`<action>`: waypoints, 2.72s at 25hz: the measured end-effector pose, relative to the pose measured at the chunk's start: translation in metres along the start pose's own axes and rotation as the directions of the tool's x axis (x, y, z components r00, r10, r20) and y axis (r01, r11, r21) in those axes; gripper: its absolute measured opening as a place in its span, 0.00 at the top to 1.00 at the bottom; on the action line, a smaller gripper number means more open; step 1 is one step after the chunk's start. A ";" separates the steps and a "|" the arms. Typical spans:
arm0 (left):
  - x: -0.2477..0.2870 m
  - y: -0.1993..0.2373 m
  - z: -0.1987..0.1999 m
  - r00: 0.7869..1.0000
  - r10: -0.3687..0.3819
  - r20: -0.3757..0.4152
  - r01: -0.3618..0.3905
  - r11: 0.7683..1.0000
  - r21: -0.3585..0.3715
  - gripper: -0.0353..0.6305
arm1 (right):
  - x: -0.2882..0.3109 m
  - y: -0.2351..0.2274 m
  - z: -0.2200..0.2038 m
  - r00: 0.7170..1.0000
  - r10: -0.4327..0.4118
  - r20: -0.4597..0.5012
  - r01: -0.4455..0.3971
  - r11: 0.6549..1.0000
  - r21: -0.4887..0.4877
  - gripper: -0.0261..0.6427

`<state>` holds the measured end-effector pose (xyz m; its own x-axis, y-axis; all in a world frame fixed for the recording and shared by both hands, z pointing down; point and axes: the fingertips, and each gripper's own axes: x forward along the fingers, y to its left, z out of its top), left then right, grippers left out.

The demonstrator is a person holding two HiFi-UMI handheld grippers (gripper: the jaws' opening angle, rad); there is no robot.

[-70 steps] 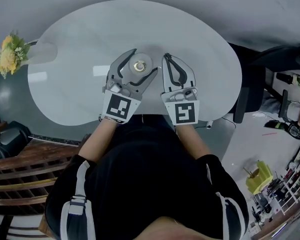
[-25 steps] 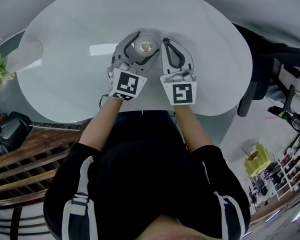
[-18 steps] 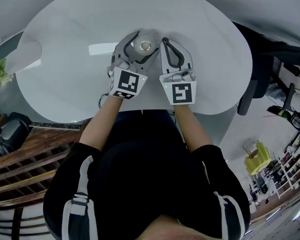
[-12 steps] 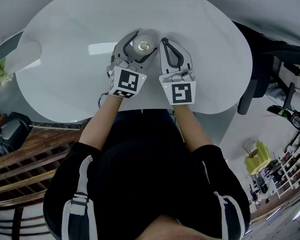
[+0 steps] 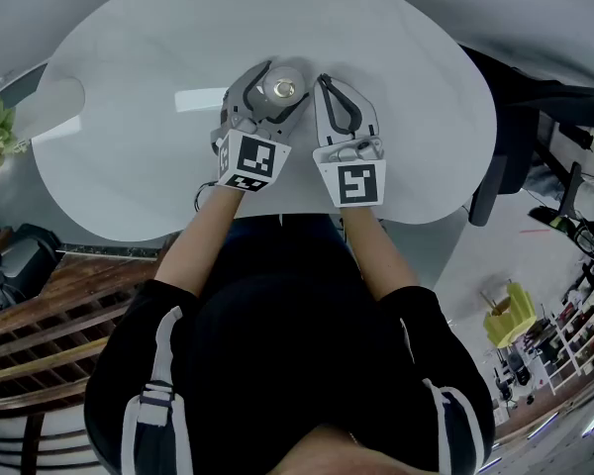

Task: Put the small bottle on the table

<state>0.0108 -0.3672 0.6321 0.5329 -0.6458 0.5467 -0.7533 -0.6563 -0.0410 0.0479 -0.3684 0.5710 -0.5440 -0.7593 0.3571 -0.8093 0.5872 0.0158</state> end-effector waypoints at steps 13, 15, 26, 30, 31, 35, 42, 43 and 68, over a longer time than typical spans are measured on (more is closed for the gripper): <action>-0.058 -0.002 0.005 0.995 0.074 0.074 -0.067 0.994 -0.092 0.52 | -0.042 0.011 0.019 0.999 -0.029 0.034 0.029 0.999 -0.018 0.93; -0.072 -0.002 0.014 0.990 0.096 0.102 -0.087 0.992 -0.090 0.63 | -0.050 0.016 0.028 0.998 -0.035 0.059 0.037 0.999 -0.028 0.93; -0.157 -0.019 0.081 0.947 0.174 0.270 -0.162 0.985 -0.066 0.94 | -0.109 0.049 0.095 0.975 -0.061 0.215 0.080 0.993 -0.081 0.93; -0.192 -0.028 0.108 0.924 0.201 0.325 -0.186 0.980 -0.075 0.94 | -0.135 0.059 0.117 0.967 -0.068 0.247 0.091 0.993 -0.081 0.93; -0.200 -0.030 0.115 0.919 0.206 0.336 -0.193 0.979 -0.072 0.94 | -0.141 0.060 0.122 0.965 -0.071 0.254 0.094 0.992 -0.080 0.93; -0.228 -0.034 0.137 0.903 0.225 0.365 -0.205 0.974 -0.093 0.94 | -0.162 0.062 0.144 0.950 -0.076 0.304 0.107 0.991 -0.085 0.93; -0.266 -0.044 0.168 0.874 0.252 0.415 -0.221 0.967 -0.124 0.94 | -0.199 0.061 0.178 0.924 -0.107 0.367 0.145 0.986 -0.079 0.93; -0.271 -0.045 0.171 0.872 0.261 0.414 -0.225 0.965 -0.134 0.94 | -0.203 0.061 0.183 0.921 -0.110 0.375 0.149 0.986 -0.078 0.93; -0.299 -0.050 0.166 0.856 0.312 0.413 -0.279 0.950 -0.139 0.94 | -0.213 0.079 0.191 0.920 -0.075 0.385 0.114 0.990 -0.081 0.93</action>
<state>-0.0474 -0.2062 0.3321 0.3804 -0.9183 0.1094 -0.9180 -0.3892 -0.0755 0.0574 -0.2137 0.3174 -0.5254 -0.8502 -0.0327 -0.8455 0.5174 0.1323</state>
